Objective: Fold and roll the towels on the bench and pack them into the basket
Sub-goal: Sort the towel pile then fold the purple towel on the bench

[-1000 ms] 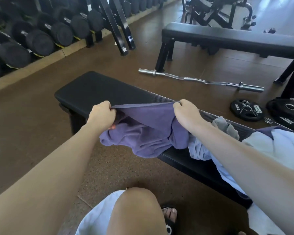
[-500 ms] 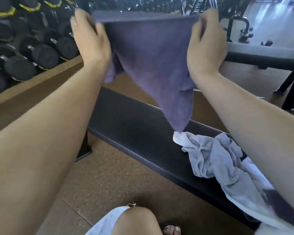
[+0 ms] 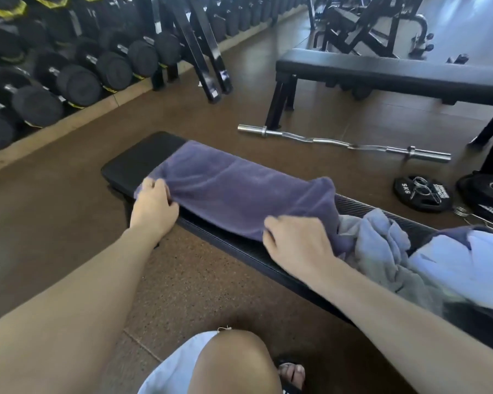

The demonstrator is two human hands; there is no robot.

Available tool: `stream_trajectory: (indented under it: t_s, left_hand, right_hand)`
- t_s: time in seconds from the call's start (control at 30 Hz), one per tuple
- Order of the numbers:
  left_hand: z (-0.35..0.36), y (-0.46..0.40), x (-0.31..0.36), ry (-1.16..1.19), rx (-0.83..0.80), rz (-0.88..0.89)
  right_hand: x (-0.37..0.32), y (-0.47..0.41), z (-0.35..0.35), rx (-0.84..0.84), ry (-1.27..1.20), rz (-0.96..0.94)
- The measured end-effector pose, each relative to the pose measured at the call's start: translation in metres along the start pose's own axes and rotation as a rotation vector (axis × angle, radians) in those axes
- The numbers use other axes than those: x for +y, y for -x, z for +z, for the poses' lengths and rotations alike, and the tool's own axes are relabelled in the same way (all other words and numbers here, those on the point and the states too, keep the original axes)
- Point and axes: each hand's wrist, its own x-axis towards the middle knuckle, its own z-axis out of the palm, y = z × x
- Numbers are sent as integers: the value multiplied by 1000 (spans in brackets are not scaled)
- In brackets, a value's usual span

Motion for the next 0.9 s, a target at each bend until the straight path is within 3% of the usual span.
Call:
stream_trajectory:
  t_s: [0.1, 0.4, 0.47, 0.53, 0.6, 0.63, 0.73, 0.8, 0.9]
  left_hand:
    - [11, 17, -13, -28, -58, -94]
    - [12, 17, -24, 26, -50, -282]
    - [14, 15, -23, -29, -201, -375]
    - [15, 15, -17, -222, -394, -395]
    - [18, 18, 1, -325, -362, -260]
    - [19, 22, 17, -320, -296, -158]
    - [23, 38, 71, -137, -175, 121]
    - [30, 54, 110, 20, -243, 303]
    - [42, 75, 160, 223, -487, 417]
  right_hand:
    - [-13, 19, 19, -97, 34, -115]
    - [-22, 25, 32, -93, -45, -147]
    - [-28, 24, 31, -108, -88, -171]
    - [-34, 20, 27, -267, -216, -178]
    - [-31, 11, 20, -442, -448, -42]
    - [-27, 7, 17, -418, -523, 45]
    - [3, -14, 10, -130, -524, 353]
    - [31, -25, 7, -12, -513, 570]
    - [70, -35, 11, -70, -424, 804]
